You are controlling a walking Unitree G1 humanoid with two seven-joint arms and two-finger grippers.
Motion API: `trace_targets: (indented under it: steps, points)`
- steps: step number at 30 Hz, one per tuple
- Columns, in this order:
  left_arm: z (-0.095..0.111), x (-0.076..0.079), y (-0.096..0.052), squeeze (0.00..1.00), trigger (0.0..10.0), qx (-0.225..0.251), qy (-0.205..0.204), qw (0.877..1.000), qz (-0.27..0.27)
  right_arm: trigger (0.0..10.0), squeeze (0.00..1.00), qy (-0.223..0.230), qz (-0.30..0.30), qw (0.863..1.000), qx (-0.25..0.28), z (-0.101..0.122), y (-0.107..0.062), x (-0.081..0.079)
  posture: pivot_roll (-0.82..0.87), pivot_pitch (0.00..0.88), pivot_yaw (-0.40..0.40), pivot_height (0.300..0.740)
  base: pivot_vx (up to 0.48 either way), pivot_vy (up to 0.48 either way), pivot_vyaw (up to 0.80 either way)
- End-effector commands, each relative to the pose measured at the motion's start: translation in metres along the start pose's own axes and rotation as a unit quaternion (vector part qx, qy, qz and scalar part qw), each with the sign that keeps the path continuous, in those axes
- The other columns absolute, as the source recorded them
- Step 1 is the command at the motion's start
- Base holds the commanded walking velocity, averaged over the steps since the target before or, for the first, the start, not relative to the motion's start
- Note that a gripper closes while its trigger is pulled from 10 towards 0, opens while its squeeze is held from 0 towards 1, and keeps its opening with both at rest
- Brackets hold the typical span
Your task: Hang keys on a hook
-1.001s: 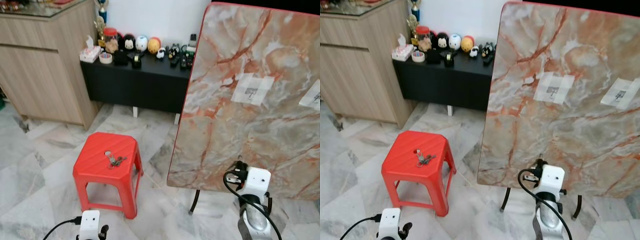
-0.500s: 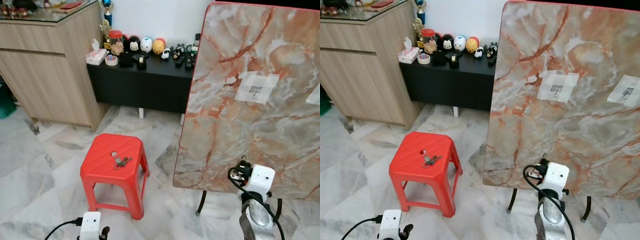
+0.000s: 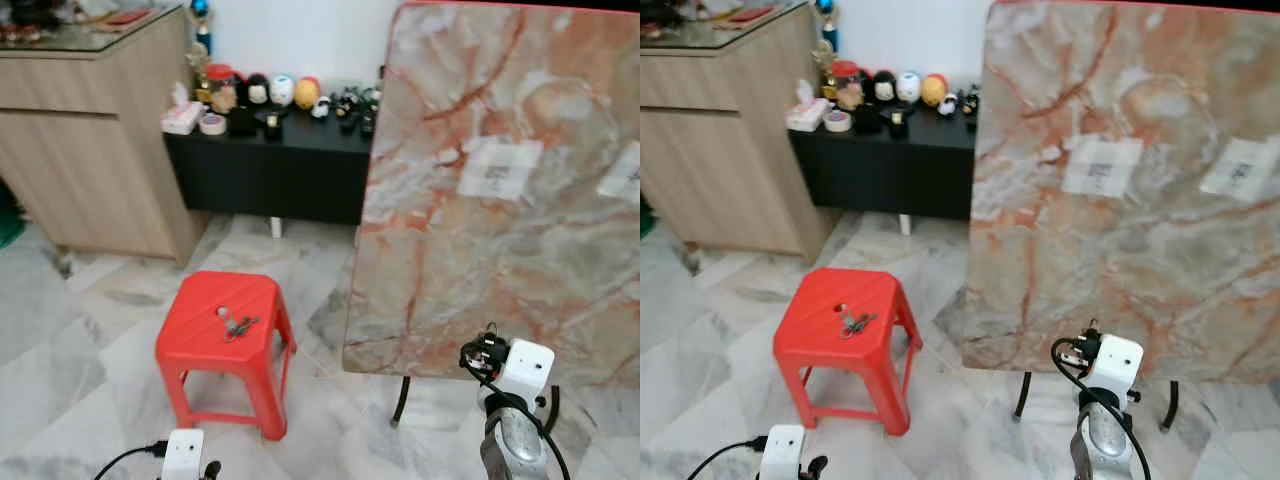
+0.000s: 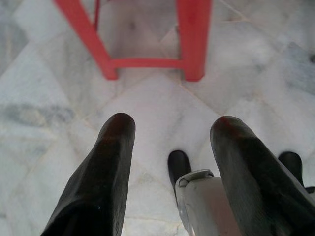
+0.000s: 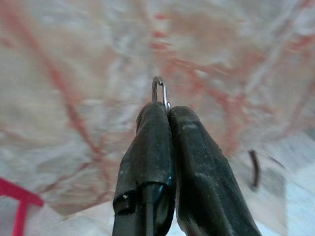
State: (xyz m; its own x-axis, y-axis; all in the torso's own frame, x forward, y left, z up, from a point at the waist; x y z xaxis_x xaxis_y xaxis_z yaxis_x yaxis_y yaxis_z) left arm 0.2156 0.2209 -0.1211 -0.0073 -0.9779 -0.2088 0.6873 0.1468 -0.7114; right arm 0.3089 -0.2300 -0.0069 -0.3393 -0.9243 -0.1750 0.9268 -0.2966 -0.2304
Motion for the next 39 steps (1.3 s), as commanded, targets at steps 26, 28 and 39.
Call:
trace_targets:
  steps: [26, 28, 39]
  points:
    - [-0.007, 0.002, -0.001, 0.0, 10.0, -0.015, -0.001, 1.0, 0.001, 10.0, 0.0, 0.0, 0.009, 1.0, 0.015, 0.012, 0.007, -0.008, 0.02, 0.0, -0.068, 0.74, 0.153, 0.0, 0.0]
    - [-0.007, 0.002, -0.001, 0.0, 10.0, -0.015, -0.001, 1.0, 0.001, 10.0, 0.0, 0.001, 0.01, 1.0, 0.015, 0.012, 0.008, -0.009, 0.02, 0.0, -0.068, 0.74, 0.332, 0.0, 0.0]
    - [-0.005, 0.003, 0.0, 0.0, 10.0, -0.015, 0.0, 1.0, 0.0, 10.0, 0.0, 0.002, 0.018, 1.0, 0.013, 0.009, 0.006, -0.016, 0.02, 0.0, -0.07, 0.74, 0.257, 0.0, 0.0]
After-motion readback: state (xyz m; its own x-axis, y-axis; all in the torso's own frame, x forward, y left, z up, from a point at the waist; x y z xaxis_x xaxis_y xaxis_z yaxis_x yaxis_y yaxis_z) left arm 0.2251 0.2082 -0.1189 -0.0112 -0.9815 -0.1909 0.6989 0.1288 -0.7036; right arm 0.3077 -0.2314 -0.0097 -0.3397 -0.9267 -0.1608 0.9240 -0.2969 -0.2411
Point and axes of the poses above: a point about 5 cm out from each wrist's last joint towards the gripper, its own y axis pointing out of the wrist towards the gripper, its own z axis along the axis of the wrist's last joint, x = y × z, the point moved 6 cm from there along y, pointing out of the wrist towards the gripper, and after that the axes turned 6 degrees about y, right-handed, at the moved point
